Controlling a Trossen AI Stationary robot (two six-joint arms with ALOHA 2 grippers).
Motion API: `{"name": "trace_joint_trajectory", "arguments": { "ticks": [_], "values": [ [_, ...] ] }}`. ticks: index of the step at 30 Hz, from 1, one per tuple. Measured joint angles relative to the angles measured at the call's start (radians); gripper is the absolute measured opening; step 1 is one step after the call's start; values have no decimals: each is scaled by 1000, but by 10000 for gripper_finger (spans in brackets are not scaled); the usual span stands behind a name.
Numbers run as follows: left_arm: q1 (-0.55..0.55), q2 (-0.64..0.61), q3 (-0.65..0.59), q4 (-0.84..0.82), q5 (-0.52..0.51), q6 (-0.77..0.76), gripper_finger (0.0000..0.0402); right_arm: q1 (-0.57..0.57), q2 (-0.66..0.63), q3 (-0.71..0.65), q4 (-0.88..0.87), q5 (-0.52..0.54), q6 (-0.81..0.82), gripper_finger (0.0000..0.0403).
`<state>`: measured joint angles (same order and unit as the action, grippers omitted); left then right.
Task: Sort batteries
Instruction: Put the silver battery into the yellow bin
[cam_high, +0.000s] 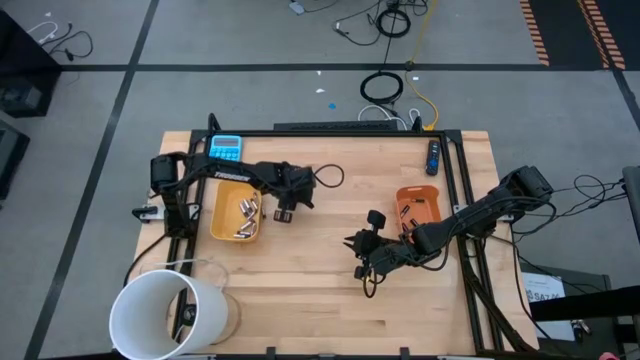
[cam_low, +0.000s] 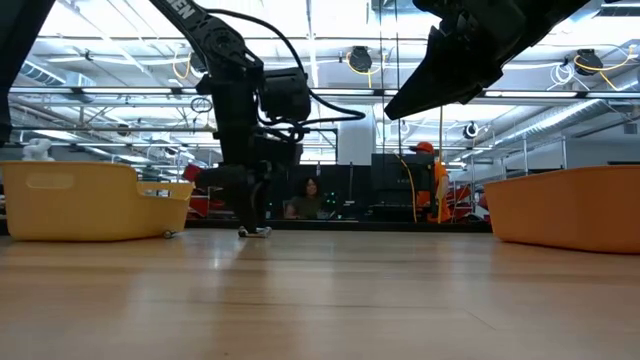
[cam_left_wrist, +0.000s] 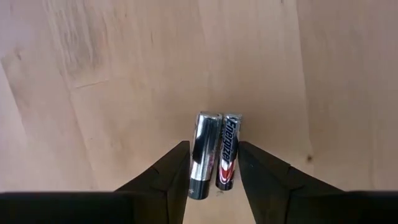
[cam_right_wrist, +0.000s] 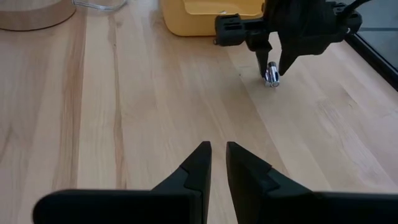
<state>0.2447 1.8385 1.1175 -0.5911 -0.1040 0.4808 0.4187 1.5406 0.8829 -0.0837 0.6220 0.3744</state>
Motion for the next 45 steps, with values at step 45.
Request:
{"name": "trace_joint_trajectory", "arguments": {
  "ticks": [45],
  "values": [
    [14,-2,78,-108,69,23,146,-1,89,0,3,-49,29,40]
  ]
}}
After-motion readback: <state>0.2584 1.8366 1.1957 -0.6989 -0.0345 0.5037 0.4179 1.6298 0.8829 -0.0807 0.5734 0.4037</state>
